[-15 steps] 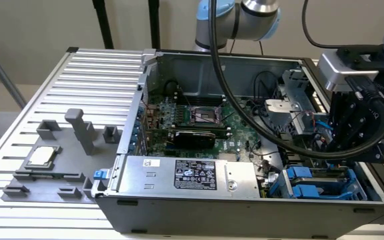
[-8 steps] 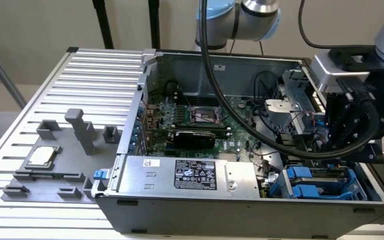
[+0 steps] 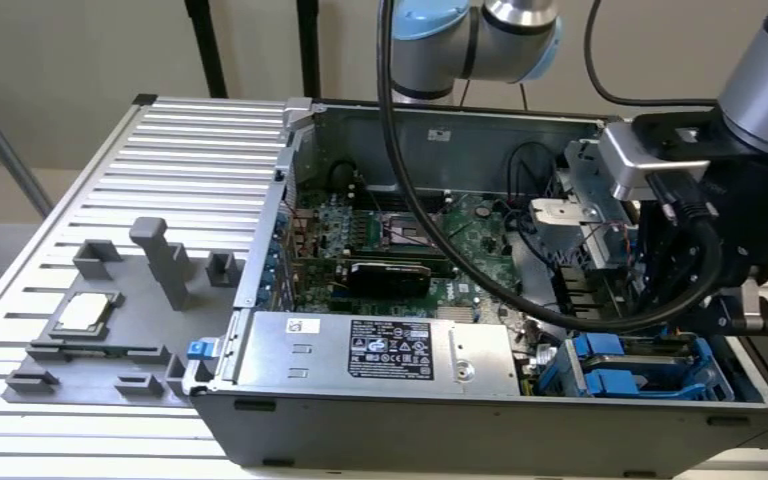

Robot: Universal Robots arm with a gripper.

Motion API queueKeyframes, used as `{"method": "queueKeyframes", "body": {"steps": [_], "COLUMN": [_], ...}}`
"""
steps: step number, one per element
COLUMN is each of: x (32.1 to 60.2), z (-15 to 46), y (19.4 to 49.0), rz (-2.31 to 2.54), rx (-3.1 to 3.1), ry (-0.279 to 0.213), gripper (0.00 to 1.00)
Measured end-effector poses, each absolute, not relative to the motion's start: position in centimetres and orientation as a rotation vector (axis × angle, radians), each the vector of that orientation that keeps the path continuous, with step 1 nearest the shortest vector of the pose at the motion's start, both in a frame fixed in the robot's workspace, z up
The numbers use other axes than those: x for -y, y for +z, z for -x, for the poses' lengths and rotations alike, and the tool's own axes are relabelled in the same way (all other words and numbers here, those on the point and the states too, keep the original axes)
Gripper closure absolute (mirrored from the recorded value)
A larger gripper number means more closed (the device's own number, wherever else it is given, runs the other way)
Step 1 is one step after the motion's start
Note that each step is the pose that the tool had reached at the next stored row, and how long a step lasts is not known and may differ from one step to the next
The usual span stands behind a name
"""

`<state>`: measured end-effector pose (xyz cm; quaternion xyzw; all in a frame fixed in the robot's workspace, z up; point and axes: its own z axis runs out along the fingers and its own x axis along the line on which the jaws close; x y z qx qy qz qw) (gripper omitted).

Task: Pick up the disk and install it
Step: 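Insert the second disk wire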

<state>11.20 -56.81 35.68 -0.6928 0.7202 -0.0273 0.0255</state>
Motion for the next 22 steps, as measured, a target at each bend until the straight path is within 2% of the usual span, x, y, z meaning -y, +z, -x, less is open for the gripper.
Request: {"method": "queueKeyframes", "body": {"steps": [9, 22], "x": [56.8, 56.8], "z": [-11.2, -11.2], "y": [34.6, 34.2], "rz": [2.144, 2.150], "rx": [-2.202, -2.194], "ry": [-0.105, -0.108], "gripper": [1.00, 1.00]}}
